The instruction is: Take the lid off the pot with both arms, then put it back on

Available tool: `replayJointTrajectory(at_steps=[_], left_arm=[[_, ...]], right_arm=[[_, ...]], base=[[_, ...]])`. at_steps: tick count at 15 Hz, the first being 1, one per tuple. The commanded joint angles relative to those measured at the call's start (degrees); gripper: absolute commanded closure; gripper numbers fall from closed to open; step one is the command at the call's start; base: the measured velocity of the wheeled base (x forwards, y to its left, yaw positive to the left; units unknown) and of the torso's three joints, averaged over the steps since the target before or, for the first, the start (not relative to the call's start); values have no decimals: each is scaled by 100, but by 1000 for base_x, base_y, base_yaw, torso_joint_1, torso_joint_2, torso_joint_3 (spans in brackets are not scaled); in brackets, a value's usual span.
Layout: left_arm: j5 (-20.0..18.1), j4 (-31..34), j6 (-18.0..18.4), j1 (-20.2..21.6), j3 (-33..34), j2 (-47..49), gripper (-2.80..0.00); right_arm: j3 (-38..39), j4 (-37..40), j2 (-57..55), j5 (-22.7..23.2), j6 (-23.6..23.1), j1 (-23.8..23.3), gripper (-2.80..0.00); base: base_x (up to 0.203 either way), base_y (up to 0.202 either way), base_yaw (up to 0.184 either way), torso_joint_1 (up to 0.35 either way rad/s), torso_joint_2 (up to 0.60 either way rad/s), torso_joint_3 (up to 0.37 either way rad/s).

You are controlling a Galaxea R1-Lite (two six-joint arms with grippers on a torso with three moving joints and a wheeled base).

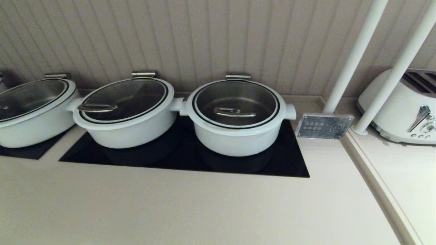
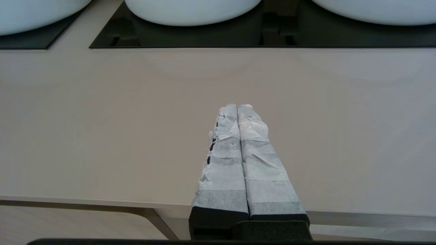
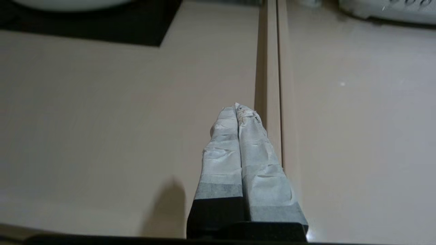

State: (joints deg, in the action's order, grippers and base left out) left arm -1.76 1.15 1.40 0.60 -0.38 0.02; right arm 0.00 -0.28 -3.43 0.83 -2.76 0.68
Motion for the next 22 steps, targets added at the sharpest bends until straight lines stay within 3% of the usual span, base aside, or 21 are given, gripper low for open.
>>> replayJointTrajectory(at_steps=[1,22], left_arm=[[0,0,0,2,-3,-2,0],[0,0,0,2,3,-2,0]], right_arm=[[0,-7,343,-4,12,-7,0],[0,-51,343,-101,254,1,0]], base=[[0,0,0,0,0,0],[0,0,0,0,0,0]])
